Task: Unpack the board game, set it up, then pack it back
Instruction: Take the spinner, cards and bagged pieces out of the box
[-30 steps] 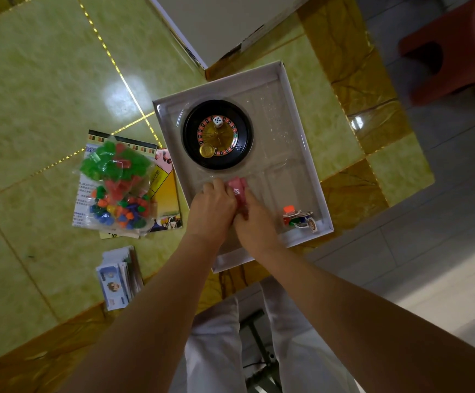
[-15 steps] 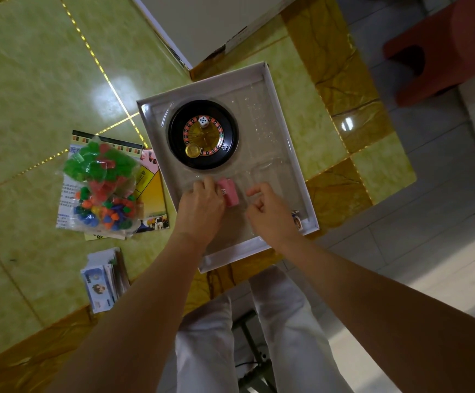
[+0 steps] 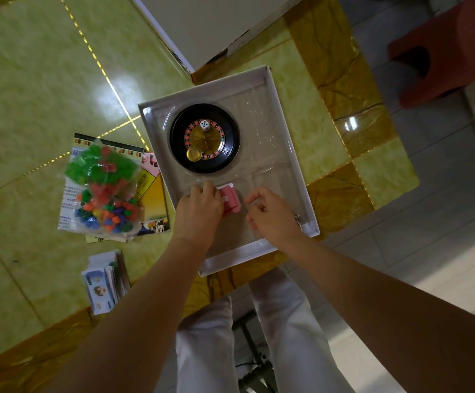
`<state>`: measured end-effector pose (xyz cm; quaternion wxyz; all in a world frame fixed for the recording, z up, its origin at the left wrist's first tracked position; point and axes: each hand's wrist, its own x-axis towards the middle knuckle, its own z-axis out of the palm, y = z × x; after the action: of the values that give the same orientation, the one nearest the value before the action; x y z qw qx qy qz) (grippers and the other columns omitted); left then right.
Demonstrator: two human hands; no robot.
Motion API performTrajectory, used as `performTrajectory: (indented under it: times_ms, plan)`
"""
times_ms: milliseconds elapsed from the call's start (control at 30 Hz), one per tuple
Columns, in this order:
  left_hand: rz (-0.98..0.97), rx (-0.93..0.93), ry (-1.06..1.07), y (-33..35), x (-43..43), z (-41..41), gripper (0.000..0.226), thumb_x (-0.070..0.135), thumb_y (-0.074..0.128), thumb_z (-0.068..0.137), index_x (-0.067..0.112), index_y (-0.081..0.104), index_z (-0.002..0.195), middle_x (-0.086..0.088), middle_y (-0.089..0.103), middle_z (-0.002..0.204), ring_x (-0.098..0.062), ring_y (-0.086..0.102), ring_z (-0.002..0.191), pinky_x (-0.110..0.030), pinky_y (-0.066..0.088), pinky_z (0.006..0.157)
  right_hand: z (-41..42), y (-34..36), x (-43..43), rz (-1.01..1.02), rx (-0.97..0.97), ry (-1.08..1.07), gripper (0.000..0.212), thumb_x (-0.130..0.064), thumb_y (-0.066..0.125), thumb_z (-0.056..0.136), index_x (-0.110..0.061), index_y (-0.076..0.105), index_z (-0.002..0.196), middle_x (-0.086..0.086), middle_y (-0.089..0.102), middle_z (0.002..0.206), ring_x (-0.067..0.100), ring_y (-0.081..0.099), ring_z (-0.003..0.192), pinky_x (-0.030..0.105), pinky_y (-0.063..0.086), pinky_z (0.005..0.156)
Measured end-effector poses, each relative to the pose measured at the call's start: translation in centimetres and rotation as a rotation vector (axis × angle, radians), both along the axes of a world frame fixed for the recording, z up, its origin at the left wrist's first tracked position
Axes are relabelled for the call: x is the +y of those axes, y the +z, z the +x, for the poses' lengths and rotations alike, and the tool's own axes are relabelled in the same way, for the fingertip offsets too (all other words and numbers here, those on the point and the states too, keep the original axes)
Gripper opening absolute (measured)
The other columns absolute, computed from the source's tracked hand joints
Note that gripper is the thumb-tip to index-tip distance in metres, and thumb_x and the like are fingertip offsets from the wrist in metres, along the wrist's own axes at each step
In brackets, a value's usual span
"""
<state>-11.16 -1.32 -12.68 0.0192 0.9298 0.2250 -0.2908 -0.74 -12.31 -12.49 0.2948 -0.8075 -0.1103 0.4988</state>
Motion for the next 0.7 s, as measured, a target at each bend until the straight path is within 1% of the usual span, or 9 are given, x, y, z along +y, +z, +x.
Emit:
performTrajectory:
  times_ms: [67,100,200,300,367,500,533,600,700]
  plan:
    - [0.017,0.004,-0.007,0.0,0.0,0.3,0.030,0.014,0.083,0.060,0.017,0.068,0.085,-0.002,0.059,0.084,-0.017,0.060,0.071,-0.026,0.043,0.049,0.1,0.0,0.1,0.000,-0.023,0.020,0.017,-0.006,0.049,0.093,-0.022,0.053,0.094,0.007,0.065,0.082,0.018,0.061,0.070,0.036,0.056,0.068]
    - [0.017,0.022,-0.011,0.0,0.1,0.4,0.028,0.015,0.082,0.062,0.017,0.068,0.086,-0.002,0.059,0.084,-0.017,0.060,0.071,-0.025,0.043,0.049,0.1,0.1,0.1,0.001,-0.030,0.028,0.016,-0.006,0.049,0.093,-0.022,0.053,0.094,0.006,0.065,0.081,0.018,0.061,0.070,0.036,0.056,0.069]
    - [-0.007,-0.012,-0.016,-0.2,0.3,0.0,0.023,0.014,0.069,0.080,0.016,0.063,0.101,-0.002,0.058,0.100,-0.018,0.060,0.087,-0.026,0.045,0.057,0.2,0.2,0.3,-0.008,-0.025,0.028,0.015,-0.006,0.049,0.093,-0.021,0.053,0.094,0.005,0.066,0.079,0.017,0.061,0.069,0.037,0.056,0.069]
    - [0.026,-0.059,-0.035,-0.1,0.4,0.5,0.019,0.013,0.065,0.084,0.013,0.062,0.102,-0.004,0.057,0.100,-0.019,0.059,0.088,-0.026,0.044,0.058,0.3,0.3,0.4,-0.022,-0.020,0.034,0.014,-0.008,0.049,0.094,-0.021,0.053,0.093,0.005,0.066,0.080,0.017,0.062,0.068,0.035,0.056,0.066]
    - [0.004,-0.020,-0.079,-0.4,0.3,0.4,0.018,0.011,0.058,0.088,0.012,0.058,0.106,-0.007,0.055,0.102,-0.020,0.058,0.090,-0.027,0.043,0.059,0.3,0.4,0.5,-0.034,0.001,0.015,0.016,-0.009,0.049,0.095,-0.024,0.053,0.089,0.006,0.066,0.079,0.017,0.063,0.067,0.031,0.054,0.059]
    - [0.002,-0.050,-0.106,-0.9,0.9,0.2,0.018,0.021,0.077,0.073,0.016,0.066,0.085,-0.003,0.057,0.081,-0.016,0.058,0.068,-0.026,0.046,0.047,0.6,0.5,0.6,-0.020,0.096,-0.103,0.018,-0.010,0.046,0.097,-0.019,0.060,0.090,0.007,0.067,0.073,0.017,0.061,0.060,0.022,0.045,0.047]
    - [-0.020,-0.047,-0.082,-1.0,1.0,0.1,0.017,0.023,0.076,0.076,0.015,0.066,0.087,-0.003,0.057,0.083,-0.016,0.058,0.070,-0.027,0.048,0.048,0.7,0.4,0.6,-0.016,0.100,-0.107,0.018,-0.012,0.046,0.097,-0.018,0.062,0.093,0.007,0.068,0.074,0.016,0.061,0.059,0.020,0.044,0.046]
    - [-0.053,-0.074,-0.033,-1.0,1.0,-0.2,0.018,0.024,0.066,0.087,0.013,0.064,0.101,-0.004,0.056,0.096,-0.018,0.059,0.084,-0.028,0.050,0.057,0.8,0.4,0.6,-0.017,0.086,-0.088,0.018,-0.017,0.048,0.098,-0.015,0.066,0.098,0.006,0.071,0.077,0.015,0.063,0.058,0.018,0.044,0.044]
    - [-0.062,-0.139,0.028,-1.1,1.0,-0.5,0.022,0.022,0.053,0.095,0.010,0.059,0.113,-0.006,0.052,0.109,-0.021,0.056,0.098,-0.029,0.043,0.061,0.6,1.0,1.4,-0.053,0.084,-0.072,0.032,-0.034,0.046,0.098,-0.011,0.068,0.097,0.006,0.072,0.080,0.018,0.067,0.058,0.021,0.048,0.046]
